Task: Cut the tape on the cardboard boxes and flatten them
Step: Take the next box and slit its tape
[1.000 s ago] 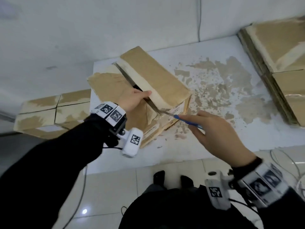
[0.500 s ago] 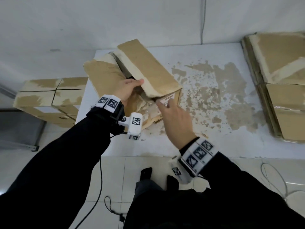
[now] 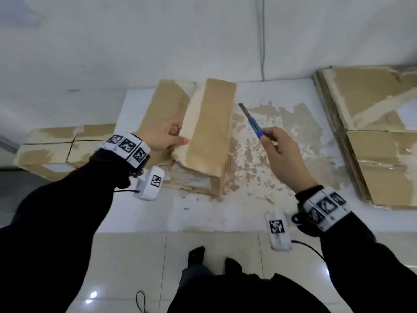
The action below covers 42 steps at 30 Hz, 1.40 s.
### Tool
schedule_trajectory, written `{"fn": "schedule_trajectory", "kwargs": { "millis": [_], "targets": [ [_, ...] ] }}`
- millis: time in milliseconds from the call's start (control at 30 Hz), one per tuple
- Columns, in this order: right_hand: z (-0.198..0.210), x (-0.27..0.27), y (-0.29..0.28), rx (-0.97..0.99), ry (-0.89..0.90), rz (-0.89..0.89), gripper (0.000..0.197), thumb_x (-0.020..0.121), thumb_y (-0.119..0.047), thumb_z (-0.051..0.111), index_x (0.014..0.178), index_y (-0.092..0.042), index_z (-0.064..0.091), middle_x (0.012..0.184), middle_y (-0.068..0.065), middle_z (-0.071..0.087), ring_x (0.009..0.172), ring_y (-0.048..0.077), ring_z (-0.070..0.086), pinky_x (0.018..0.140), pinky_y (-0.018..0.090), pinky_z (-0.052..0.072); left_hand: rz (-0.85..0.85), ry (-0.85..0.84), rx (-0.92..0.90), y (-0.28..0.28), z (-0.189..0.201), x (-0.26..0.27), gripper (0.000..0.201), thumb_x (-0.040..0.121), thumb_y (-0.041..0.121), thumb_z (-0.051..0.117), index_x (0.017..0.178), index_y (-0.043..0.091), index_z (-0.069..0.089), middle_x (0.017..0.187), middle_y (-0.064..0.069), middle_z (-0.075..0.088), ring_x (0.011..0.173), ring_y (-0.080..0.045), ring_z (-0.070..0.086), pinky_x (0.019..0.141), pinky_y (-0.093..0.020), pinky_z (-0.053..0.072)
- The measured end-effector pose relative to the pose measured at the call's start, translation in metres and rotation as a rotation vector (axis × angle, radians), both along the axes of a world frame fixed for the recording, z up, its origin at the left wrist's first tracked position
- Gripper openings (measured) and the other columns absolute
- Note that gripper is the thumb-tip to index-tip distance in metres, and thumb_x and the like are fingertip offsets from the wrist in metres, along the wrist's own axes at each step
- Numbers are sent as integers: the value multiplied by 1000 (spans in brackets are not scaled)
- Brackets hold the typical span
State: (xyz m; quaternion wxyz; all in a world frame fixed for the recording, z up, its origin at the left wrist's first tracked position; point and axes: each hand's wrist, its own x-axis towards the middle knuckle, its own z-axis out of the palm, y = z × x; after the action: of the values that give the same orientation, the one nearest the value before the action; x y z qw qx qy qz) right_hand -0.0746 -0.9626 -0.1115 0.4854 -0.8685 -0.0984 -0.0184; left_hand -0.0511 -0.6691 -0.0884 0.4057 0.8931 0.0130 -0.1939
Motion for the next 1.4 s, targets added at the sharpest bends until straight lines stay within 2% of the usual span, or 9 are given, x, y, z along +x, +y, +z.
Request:
{"fn": "schedule_trajectory", "kwargs": {
  "millis": [133,200,267,367,567,667,867,1167,1400],
  "targets": [
    [-6,38,4,85,26,-147,28,102,-18,36,124,-7,49,109,-2,53,91,9,49,68,15,32,-276,86,434,24,19,8,24,88,25,66,95,12,47,74,3,55,76,-19,47,75,-29,36],
    [-13,49,2,65,76,-175,26,103,-18,32,121,-5,47,95,-2,52,78,12,47,59,19,31,-328,22,694,33,32,12,21,89,27,65,100,20,48,90,4,60,86,-18,51,83,-29,35],
    [-23,50,4,84,175,-126,21,103,-19,29,112,-9,45,89,1,53,66,9,45,56,15,35,-282,-114,945,45,40,17,22,89,27,64,107,24,52,101,5,62,96,-18,53,96,-33,27],
    [-31,24,26,249,300,15,18,104,-19,27,92,-22,41,103,7,61,82,11,60,79,26,47,-128,-243,1146,58,35,20,28,90,17,53,118,21,55,112,-6,63,116,-26,46,108,-40,15],
    [-33,-59,70,581,598,190,13,104,-15,28,103,-10,40,103,9,63,85,21,65,76,30,55,-98,-282,701,24,-31,-8,44,97,44,38,138,27,46,138,-11,50,130,-29,40,112,-46,21],
    [-35,-51,67,267,427,165,17,101,-16,37,114,-13,47,100,10,60,64,13,57,51,20,48,-22,-439,566,10,-56,-25,52,95,49,35,130,17,56,130,-18,52,122,-34,45,106,-43,32],
    [-28,-1,48,-158,148,266,36,98,-10,43,130,-22,54,81,10,64,41,3,41,41,13,32,109,-717,474,6,-67,-34,45,91,44,36,110,11,60,111,-12,53,111,-29,44,105,-45,25],
    [-1,7,35,-187,489,675,29,97,-17,49,117,-30,65,71,-2,65,45,7,41,41,18,34,234,-907,443,1,-66,-36,37,95,38,40,108,8,58,112,-15,51,113,-25,40,104,-51,28],
    [-15,7,15,-203,93,280,28,95,-22,53,117,-37,61,83,-9,62,50,6,44,49,19,36,107,-809,662,6,-52,-34,44,94,44,30,106,11,57,108,-14,50,110,-30,42,106,-50,19]
  ]
}}
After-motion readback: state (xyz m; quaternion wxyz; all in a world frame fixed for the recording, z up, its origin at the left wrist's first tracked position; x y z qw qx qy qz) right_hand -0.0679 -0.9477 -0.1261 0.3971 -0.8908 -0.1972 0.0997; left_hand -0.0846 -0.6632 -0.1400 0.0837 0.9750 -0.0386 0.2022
